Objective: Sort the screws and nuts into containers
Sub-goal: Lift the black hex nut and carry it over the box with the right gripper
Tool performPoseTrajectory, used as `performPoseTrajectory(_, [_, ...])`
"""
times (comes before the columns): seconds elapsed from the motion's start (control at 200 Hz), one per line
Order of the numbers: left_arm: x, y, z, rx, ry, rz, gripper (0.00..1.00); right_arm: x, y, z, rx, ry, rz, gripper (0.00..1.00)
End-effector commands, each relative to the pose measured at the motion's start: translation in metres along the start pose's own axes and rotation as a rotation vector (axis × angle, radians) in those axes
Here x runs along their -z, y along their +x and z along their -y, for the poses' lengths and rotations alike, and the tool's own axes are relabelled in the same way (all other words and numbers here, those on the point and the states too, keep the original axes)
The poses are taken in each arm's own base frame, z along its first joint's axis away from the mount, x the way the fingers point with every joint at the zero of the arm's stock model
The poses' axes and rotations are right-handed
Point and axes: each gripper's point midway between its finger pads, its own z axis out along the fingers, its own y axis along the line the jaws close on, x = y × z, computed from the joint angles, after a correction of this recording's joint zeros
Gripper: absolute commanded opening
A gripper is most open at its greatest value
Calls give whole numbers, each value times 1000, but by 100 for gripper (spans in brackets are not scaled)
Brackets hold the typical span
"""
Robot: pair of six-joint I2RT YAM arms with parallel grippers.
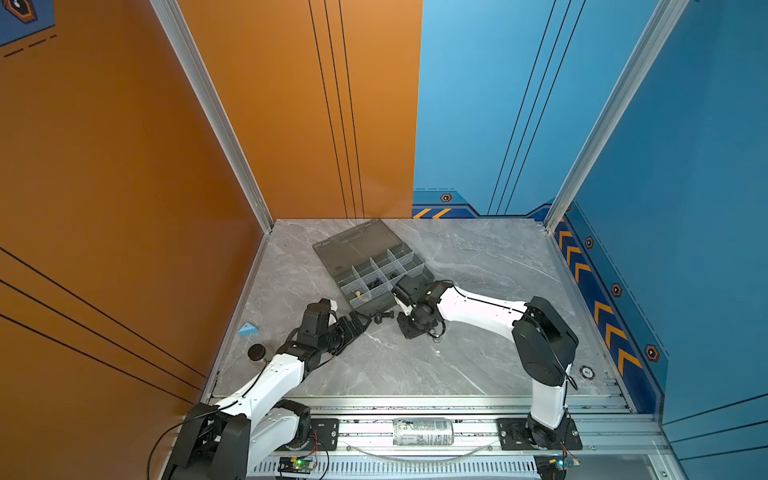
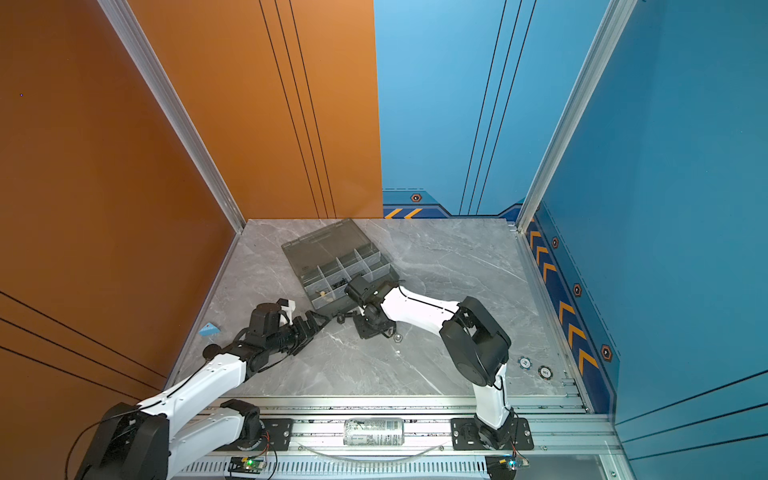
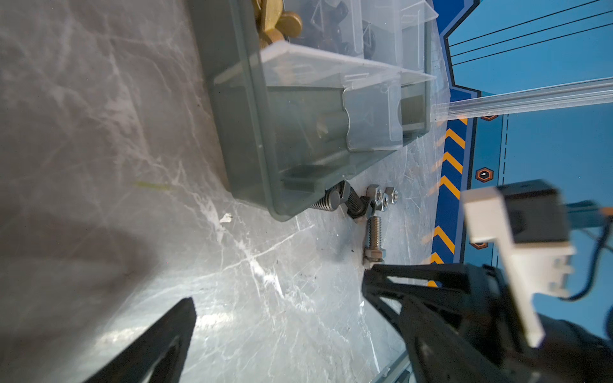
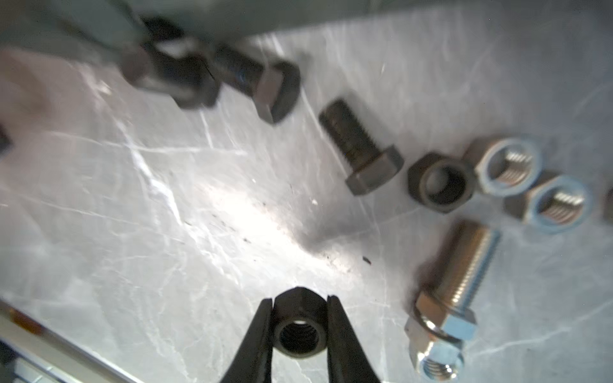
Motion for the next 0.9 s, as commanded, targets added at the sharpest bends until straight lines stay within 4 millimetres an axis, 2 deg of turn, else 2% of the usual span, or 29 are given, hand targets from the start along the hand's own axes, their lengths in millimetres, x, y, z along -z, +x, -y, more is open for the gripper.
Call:
performPoseTrajectory(0.0, [1, 1, 5, 6, 43, 0, 98, 42, -46, -5, 114, -13, 166, 0])
performPoseTrajectory(0.155, [2, -2, 8, 5, 53, 1, 98, 62, -98, 5, 133, 13, 313, 0])
performPoseTrajectory(0.34, [3, -2, 10, 5, 64, -1, 98, 64, -155, 29, 103, 17, 469, 0])
performPoseTrajectory(0.385, [4, -3, 11, 4, 66, 1, 98, 62, -164, 25, 110, -3, 498, 0])
performPoseTrajectory(0.405, [4, -3, 11, 2, 67, 1, 98, 63, -173, 42, 83, 4, 515, 0])
performPoseTrajectory(0.456, [5, -2, 10, 6, 67, 1, 98, 61, -184, 47, 69, -13, 537, 0])
performPoseTrajectory(0.556, [6, -3, 12, 7, 78, 3, 98, 55, -201, 53, 63, -40, 562, 0])
performPoseTrajectory(0.566, [6, -3, 12, 7, 79, 4, 98, 45, -201, 55, 61, -38, 548, 0])
performPoseTrajectory(0.621, [7, -4, 15, 5, 88, 5, 98, 30, -203, 60, 57, -37, 529, 0])
performPoseTrajectory(0.636, [7, -3, 15, 5, 90, 5, 98, 36, -211, 58, 60, -42, 550, 0])
performPoseTrajectory(0.681, [8, -4, 16, 5, 94, 7, 98, 30, -216, 59, 62, -51, 549, 0])
performPoseTrajectory(0.896, [11, -5, 17, 6, 102, 15, 98, 1, -219, 60, 39, -80, 513, 0])
